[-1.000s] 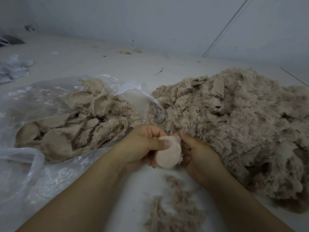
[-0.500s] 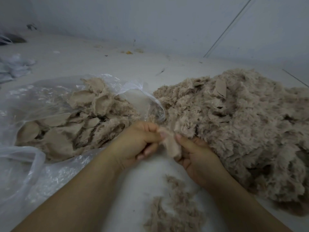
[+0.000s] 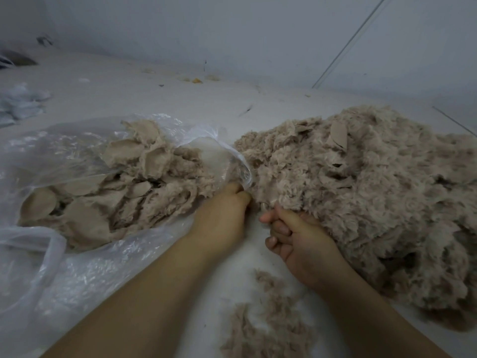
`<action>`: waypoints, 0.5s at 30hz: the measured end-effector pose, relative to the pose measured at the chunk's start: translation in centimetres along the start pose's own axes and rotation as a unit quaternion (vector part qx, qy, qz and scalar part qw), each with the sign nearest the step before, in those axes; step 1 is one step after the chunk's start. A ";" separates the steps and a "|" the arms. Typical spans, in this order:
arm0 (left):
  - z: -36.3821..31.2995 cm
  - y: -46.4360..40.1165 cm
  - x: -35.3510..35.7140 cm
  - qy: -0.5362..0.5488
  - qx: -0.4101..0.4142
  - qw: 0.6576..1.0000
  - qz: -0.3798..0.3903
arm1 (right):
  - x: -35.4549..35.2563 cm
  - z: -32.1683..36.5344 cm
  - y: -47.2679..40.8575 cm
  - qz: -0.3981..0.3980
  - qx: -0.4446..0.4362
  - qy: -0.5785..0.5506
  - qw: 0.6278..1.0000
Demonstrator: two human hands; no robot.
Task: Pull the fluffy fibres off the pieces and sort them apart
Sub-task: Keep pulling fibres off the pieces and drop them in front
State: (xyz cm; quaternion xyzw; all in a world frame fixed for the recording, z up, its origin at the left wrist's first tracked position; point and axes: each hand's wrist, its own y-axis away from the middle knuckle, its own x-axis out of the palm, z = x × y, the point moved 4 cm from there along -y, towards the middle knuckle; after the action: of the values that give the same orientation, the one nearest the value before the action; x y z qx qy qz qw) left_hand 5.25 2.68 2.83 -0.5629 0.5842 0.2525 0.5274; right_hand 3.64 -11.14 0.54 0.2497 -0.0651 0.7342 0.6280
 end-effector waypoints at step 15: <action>-2.0 1.9 -0.6 0.490 -0.123 0.862 0.039 | 0.8 0.6 0.7 0.035 -0.023 0.046 0.998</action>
State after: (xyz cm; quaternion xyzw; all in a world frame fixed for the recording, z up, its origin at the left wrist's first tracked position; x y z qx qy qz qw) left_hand 2.72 1.57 3.50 -0.6510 0.7530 0.0343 0.0892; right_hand 3.05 -10.84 1.55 0.1992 -0.0618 0.7647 0.6097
